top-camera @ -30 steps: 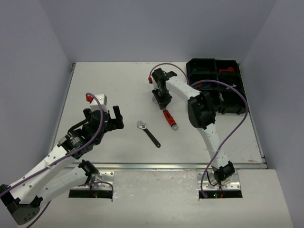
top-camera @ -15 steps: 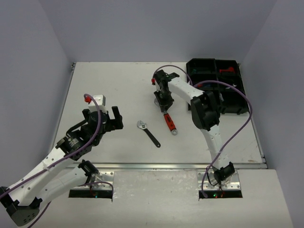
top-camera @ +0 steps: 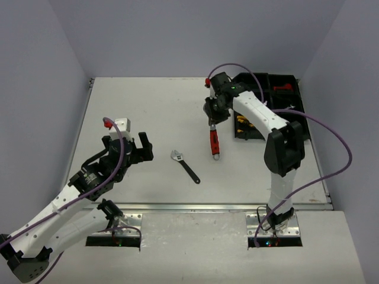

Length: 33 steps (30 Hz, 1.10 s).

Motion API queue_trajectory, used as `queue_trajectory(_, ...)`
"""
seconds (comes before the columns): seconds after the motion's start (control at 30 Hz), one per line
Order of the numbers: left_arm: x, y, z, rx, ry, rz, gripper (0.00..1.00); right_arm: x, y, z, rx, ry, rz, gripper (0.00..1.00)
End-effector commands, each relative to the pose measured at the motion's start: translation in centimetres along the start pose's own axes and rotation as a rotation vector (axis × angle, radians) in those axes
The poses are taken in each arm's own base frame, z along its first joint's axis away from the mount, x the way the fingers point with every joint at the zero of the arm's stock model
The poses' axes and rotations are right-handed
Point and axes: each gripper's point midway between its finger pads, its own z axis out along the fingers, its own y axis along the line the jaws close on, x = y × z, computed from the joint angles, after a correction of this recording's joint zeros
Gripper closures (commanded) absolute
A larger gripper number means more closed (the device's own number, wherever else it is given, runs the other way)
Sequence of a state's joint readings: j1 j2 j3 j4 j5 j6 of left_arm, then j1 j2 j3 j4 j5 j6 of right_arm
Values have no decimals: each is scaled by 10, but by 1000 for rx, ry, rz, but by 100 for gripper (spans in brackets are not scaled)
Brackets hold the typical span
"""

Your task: Sort the tools into containers

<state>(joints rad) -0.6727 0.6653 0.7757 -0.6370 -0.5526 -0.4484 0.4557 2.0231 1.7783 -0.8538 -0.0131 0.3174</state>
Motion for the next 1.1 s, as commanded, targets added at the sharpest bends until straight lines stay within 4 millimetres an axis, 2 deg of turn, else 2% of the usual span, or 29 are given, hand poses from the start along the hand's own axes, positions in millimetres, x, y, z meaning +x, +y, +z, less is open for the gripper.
queue_trajectory(0.0,-11,-4,-1,25,-43,-19,0,-31,-23,-52,-11,-187,105,100)
queue_trajectory(0.23,-12,-5,-2,31,-46,-20,0,-32,-40,-80,15,-276,123,100)
queue_trajectory(0.47,-11,-5,-2,33,-43,-18,0,-28,-53,-86,60,-298,144,100)
queue_trajectory(0.7,-9,-7,1,32,-31,-10,0,-28,-73,-109,114,-354,198,100)
queue_trajectory(0.9,-9,-7,1,33,-32,-9,0,-19,-116,-132,181,-394,287,100)
queue_trajectory(1.03,-8,-9,2,41,-25,-4,0,-5,-174,-147,267,-409,406,100)
queue_trajectory(1.07,-7,-9,2,43,-22,0,0,0,-181,-148,275,-406,424,100)
